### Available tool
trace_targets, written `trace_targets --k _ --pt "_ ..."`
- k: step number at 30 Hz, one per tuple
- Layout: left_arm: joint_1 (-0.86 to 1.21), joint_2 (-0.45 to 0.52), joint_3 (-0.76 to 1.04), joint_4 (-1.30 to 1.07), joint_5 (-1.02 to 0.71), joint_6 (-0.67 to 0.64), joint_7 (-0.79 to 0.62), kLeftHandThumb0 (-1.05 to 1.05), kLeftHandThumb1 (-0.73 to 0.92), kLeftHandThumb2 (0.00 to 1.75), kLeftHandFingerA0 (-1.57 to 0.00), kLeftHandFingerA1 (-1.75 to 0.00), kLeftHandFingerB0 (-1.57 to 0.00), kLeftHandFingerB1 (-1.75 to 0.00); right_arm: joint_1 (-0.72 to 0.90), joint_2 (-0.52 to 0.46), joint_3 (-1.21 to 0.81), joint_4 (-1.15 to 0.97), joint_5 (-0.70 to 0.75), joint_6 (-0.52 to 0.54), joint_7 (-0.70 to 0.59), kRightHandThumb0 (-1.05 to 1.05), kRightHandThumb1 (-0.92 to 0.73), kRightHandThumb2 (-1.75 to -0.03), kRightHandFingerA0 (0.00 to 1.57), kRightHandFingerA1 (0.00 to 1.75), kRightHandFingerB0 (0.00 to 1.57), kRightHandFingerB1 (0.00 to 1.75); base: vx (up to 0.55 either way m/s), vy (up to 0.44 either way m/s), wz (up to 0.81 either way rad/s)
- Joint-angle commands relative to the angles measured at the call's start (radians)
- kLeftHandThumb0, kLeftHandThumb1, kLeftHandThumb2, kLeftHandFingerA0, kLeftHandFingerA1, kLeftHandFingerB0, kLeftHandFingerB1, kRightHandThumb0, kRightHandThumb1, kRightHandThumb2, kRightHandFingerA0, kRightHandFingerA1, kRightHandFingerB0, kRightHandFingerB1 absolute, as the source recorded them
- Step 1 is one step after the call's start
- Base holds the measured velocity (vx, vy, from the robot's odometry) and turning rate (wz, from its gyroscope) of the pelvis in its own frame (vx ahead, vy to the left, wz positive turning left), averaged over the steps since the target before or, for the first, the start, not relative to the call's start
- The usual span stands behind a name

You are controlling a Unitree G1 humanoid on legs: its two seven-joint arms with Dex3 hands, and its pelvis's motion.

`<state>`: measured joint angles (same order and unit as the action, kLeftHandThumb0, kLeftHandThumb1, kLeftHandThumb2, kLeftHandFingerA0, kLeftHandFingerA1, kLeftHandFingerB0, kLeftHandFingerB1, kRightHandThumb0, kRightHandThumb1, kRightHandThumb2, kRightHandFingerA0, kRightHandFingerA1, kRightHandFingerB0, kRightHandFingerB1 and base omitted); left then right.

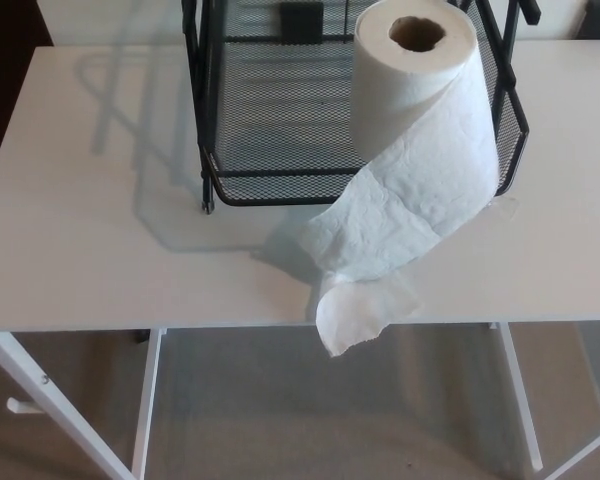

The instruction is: The robot walks towards a desk on which a file tray is kept in the middle and a toilet paper roll is kept on its right. The robot uses its right hand to hook on finger in the gap of the roll and grabs it, lifts it and places it on the tray.

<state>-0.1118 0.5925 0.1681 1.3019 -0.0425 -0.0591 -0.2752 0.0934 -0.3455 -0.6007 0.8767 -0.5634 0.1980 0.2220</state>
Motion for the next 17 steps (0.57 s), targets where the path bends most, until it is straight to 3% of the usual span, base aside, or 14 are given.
trace_targets --k 1,2,13,15,16,17 --pt "-0.009 0.033 -0.013 0.011 0.037 0.01 0.027 -0.86 0.92 0.76 -0.3 -0.44 -0.13 -0.3 -0.049 -0.091 -0.006 0.157 0.168 -0.135 -0.086 -0.65 -0.76 -0.62 0.15 0.45 0.21 0.32 0.0 0.0 0.0" --pt "-0.009 0.034 -0.017 0.012 0.042 0.01 0.027 -0.81 0.77 1.13 -0.25 -0.53 -0.08 -0.41 -0.052 -0.097 0.0 0.168 0.174 -0.141 -0.089 -0.65 -0.76 -0.62 0.15 0.45 0.21 0.32 0.0 0.0 0.0" --pt "-0.013 0.03 0.008 0.014 0.025 0.023 0.019 -0.81 0.76 1.11 -0.22 -0.52 -0.08 -0.4 -0.074 -0.136 0.085 0.252 0.261 -0.189 -0.124 -0.65 -0.76 -0.62 0.15 0.45 0.21 0.32 0.0 0.0 0.0" --pt "-0.013 0.028 0.02 0.015 0.016 0.029 0.015 -0.82 0.75 1.1 -0.21 -0.52 -0.09 -0.4 -0.074 -0.141 0.102 0.26 0.278 -0.193 -0.129 -0.65 -0.76 -0.62 0.15 0.45 0.21 0.32 0.0 0.0 0.0" --pt "-0.014 0.027 0.023 0.015 0.015 0.033 0.013 -0.82 0.92 0.73 -0.26 -0.41 -0.13 -0.27 -0.074 -0.143 0.111 0.263 0.287 -0.195 -0.131 -0.65 -0.76 -0.62 0.15 0.45 0.21 0.32 0.0 0.0 0.0" --pt "-0.015 0.027 0.025 0.015 0.014 0.035 0.01 -0.82 0.92 0.73 -0.26 -0.41 -0.13 -0.27 -0.074 -0.144 0.115 0.265 0.292 -0.196 -0.132 -0.65 -0.76 -0.62 0.15 0.45 0.21 0.32 0.0 0.0 0.0"
